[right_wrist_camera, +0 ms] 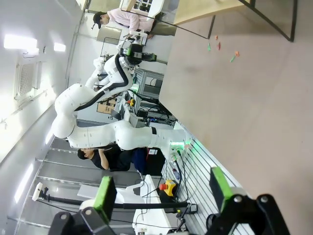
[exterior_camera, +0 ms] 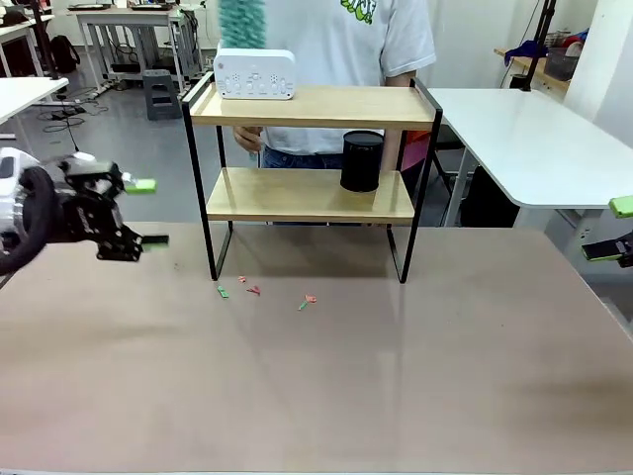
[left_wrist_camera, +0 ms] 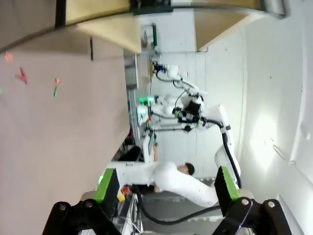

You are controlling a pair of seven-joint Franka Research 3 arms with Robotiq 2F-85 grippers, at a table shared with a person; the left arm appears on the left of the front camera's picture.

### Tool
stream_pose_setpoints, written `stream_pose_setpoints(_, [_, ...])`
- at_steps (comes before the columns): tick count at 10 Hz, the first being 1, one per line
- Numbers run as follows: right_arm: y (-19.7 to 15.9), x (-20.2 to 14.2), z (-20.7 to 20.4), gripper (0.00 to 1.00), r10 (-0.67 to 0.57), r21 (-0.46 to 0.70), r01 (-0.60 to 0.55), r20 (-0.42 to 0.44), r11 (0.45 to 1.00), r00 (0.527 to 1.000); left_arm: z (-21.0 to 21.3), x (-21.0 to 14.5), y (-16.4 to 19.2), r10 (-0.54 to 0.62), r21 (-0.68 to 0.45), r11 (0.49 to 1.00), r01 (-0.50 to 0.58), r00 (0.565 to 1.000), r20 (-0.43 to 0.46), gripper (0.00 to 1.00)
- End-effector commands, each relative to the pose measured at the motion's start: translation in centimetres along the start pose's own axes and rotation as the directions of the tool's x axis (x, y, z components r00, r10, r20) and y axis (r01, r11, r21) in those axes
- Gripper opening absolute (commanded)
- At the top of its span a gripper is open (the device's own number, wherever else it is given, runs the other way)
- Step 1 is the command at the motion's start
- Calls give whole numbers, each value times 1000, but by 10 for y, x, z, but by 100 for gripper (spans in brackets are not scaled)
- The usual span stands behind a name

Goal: Clean the shelf.
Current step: Hand the Duster back to the human.

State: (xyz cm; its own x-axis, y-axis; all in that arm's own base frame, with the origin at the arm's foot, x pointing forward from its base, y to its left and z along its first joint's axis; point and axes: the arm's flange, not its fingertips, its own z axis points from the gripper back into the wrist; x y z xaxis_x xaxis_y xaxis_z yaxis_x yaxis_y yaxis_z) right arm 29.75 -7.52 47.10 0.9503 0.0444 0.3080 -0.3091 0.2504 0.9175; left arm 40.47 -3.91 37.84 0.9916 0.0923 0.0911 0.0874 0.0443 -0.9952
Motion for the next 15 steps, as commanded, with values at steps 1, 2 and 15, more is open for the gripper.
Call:
stream_pose_setpoints(1, [2,0,3,100,1,-4,-1,-11,1000,1000,12,0,-16,-37,4,999,37,997,62,100])
stream_pose_setpoints(2, [2,0,3,100,1,-4,-1,-11,1000,1000,12,0,-16,-37,4,999,37,997,62,100])
stream_pose_setpoints(15, [2,0,3,100,1,-4,-1,-11,1000,1000,12,0,-16,-37,4,999,37,997,62,100])
